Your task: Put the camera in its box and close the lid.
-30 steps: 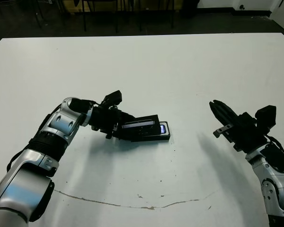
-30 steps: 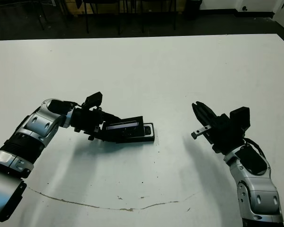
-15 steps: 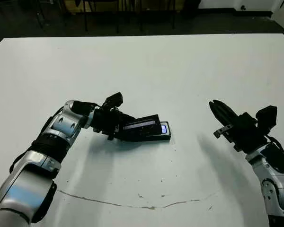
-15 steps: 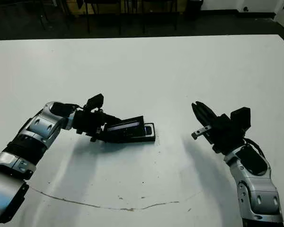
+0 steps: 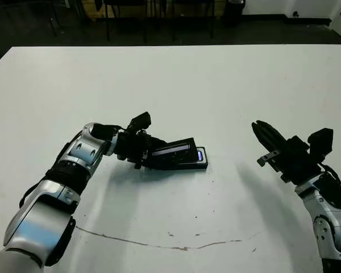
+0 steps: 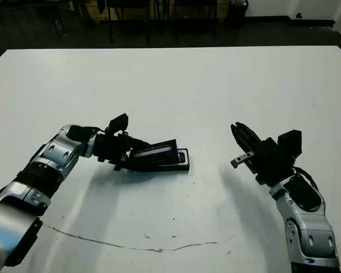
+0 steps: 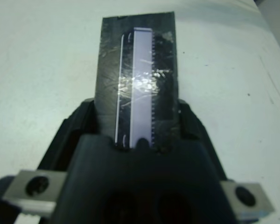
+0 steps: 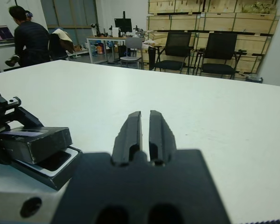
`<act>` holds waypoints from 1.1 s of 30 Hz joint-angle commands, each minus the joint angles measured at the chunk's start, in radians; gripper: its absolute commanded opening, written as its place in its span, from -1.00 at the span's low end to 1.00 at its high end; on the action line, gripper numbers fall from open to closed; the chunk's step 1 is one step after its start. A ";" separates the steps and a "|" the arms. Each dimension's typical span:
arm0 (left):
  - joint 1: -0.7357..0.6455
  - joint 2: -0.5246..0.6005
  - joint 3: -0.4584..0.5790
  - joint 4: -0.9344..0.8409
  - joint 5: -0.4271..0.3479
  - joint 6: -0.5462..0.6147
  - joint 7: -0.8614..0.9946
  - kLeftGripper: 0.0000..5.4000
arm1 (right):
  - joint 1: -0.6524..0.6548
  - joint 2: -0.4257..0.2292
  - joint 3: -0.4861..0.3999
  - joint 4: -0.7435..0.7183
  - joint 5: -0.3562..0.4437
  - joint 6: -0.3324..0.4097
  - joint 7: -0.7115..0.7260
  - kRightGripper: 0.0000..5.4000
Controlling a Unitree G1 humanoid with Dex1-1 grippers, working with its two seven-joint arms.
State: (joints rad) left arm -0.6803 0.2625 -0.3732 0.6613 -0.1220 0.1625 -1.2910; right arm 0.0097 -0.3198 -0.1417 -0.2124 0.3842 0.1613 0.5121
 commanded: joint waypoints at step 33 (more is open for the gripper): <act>0.073 -0.139 -0.182 -0.030 0.225 -0.046 0.246 0.01 | 0.039 0.006 -0.002 -0.026 0.007 -0.005 -0.016 -1.00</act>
State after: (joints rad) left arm -0.6678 0.1956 -0.4658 0.5730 0.0201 0.0873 -1.0958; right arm 0.0348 -0.3132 -0.1426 -0.2356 0.3938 0.1452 0.5018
